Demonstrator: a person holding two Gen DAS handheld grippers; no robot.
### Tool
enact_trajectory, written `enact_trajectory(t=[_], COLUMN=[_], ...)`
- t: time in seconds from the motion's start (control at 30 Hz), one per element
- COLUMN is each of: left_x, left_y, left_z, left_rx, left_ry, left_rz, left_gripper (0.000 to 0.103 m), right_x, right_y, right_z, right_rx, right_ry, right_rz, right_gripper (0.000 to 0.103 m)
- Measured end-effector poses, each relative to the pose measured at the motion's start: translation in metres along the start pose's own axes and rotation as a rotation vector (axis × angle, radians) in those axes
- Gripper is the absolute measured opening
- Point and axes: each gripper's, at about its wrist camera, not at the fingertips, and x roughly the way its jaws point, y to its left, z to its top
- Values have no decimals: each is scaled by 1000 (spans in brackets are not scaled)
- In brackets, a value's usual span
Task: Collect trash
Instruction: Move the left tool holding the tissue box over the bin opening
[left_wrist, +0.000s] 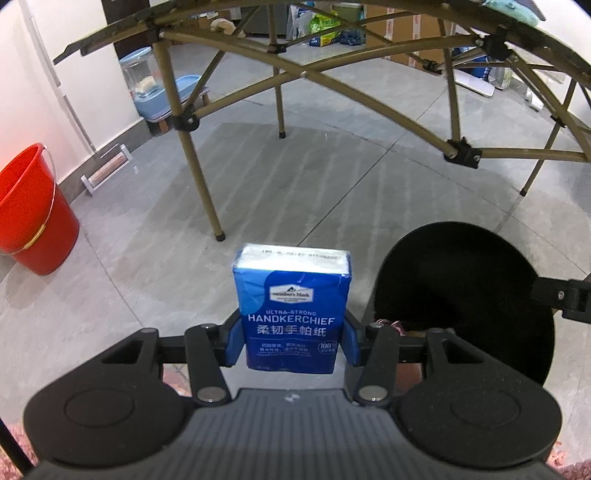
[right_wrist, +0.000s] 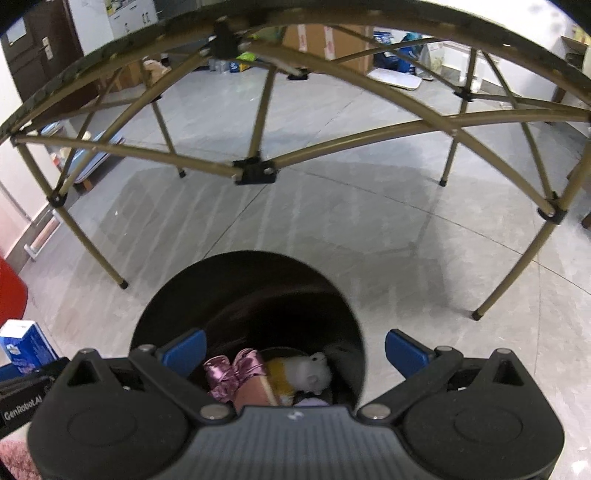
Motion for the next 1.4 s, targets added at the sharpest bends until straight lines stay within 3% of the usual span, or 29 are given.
enact_trajectory(t=[0.73, 1.4], left_x=[-10, 5], left_y=[-73, -132], left_z=[11, -1], left_rx=[61, 105], left_ry=[-14, 96], left_rz=[-122, -190], left_gripper=[51, 51], right_x=[-31, -43], right_y=[-75, -108], right_z=[-5, -11], right_rx=[133, 191], right_ry=[-70, -115], right_rz=[-84, -179], right_gripper=[103, 103])
